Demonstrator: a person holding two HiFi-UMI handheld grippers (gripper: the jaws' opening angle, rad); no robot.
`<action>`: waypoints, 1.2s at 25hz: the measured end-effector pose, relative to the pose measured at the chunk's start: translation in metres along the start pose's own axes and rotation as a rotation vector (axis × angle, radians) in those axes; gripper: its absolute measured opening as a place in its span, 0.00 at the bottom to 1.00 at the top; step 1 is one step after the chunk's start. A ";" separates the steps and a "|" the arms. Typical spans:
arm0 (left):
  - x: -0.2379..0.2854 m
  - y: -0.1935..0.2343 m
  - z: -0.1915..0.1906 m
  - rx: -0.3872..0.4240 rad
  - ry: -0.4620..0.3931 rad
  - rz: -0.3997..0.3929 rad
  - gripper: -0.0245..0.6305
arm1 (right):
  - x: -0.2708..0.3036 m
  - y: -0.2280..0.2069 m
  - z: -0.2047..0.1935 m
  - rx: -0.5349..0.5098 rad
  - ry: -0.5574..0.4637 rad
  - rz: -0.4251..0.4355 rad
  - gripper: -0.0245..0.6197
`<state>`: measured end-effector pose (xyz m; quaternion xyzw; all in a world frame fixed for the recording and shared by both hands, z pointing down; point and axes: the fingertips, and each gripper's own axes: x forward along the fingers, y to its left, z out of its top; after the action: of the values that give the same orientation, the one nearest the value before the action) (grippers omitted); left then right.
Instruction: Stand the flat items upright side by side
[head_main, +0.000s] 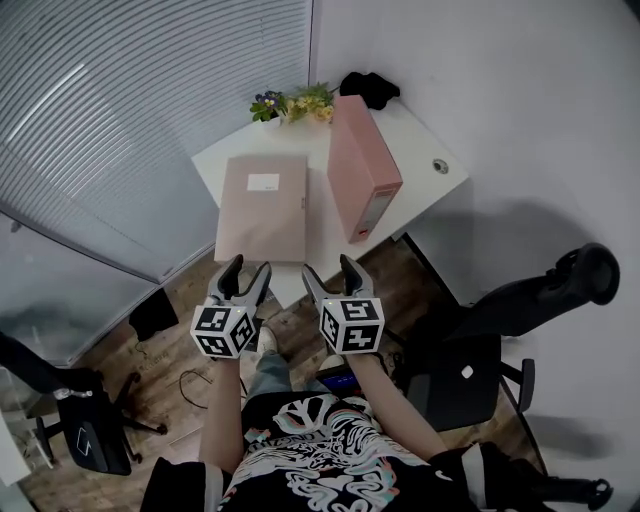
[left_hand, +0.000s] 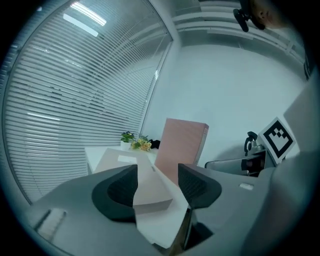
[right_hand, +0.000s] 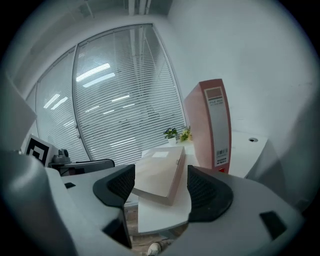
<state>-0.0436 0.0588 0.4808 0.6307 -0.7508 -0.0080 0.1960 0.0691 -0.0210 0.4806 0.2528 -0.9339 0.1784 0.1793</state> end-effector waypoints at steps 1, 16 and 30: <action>0.000 0.010 -0.002 -0.002 0.009 0.005 0.41 | 0.005 0.002 0.000 0.001 0.002 -0.010 0.55; 0.021 0.136 -0.039 -0.094 0.144 0.052 0.41 | 0.090 0.019 -0.037 0.079 0.152 -0.113 0.56; 0.054 0.177 -0.089 -0.439 0.252 -0.028 0.46 | 0.122 0.004 -0.056 0.117 0.201 -0.203 0.56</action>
<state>-0.1902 0.0647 0.6237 0.5793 -0.6920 -0.0947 0.4201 -0.0183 -0.0438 0.5801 0.3367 -0.8689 0.2379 0.2740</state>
